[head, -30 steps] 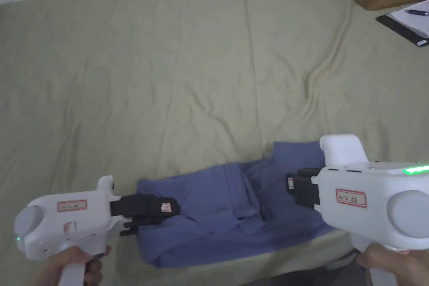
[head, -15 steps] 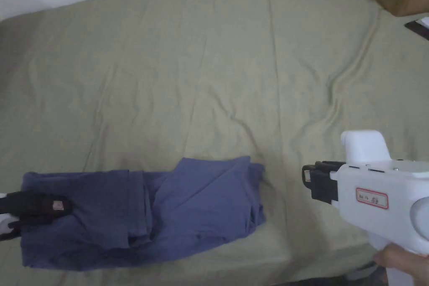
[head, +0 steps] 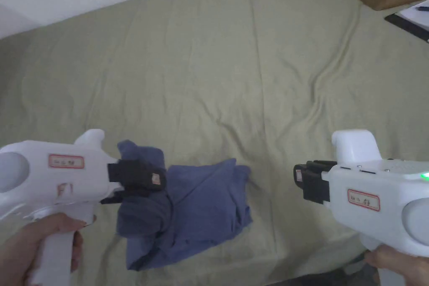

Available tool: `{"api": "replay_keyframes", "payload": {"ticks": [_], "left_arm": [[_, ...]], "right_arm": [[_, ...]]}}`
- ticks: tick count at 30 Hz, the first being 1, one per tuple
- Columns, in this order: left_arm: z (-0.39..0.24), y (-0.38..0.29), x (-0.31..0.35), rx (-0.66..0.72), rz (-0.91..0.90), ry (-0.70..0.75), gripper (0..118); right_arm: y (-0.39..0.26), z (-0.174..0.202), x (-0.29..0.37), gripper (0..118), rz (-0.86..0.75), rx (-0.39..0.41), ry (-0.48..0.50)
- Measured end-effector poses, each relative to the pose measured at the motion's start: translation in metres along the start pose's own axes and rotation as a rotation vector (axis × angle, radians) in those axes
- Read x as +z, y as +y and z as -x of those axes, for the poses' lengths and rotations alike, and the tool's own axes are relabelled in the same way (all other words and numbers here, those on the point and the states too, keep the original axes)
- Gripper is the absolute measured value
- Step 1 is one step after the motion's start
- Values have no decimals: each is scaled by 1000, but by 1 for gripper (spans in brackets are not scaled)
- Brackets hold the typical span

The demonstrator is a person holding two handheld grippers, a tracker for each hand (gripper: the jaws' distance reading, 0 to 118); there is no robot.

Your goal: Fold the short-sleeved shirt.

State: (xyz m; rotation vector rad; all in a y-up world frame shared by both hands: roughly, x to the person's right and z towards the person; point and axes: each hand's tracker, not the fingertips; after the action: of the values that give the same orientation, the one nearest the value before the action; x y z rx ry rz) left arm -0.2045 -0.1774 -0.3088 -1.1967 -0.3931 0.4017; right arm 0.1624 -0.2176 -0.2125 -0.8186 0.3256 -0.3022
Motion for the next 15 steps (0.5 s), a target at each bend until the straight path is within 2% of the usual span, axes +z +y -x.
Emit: {"api": "replay_keyframes", "payload": {"ticks": [3,4,6,7,8,10,15], "left_arm": [[-29,-2,-47,-34,102,-14,11],[-33,-1,-63,-42,152,-22,20],[-31,-3,-85,-38,185,-41,77],[-32,-5,-89,-23,165,-64,98],[-33,-6,-89,-14,156,-92,108],[-31,-7,-79,15,102,-139,109],[-16,-10,-40,47,26,-59,108]], "right_arm": [[-3,-11,5,0,0,-10,-22],[-4,-15,7,0,-1,-19,-26],[-6,-21,12,0,-1,-35,-33],[-7,-23,15,0,0,-36,-36],[-9,-25,17,0,1,-36,-44],[-11,-29,19,0,4,-37,-61],[-13,-32,15,0,12,-71,-63]]}}
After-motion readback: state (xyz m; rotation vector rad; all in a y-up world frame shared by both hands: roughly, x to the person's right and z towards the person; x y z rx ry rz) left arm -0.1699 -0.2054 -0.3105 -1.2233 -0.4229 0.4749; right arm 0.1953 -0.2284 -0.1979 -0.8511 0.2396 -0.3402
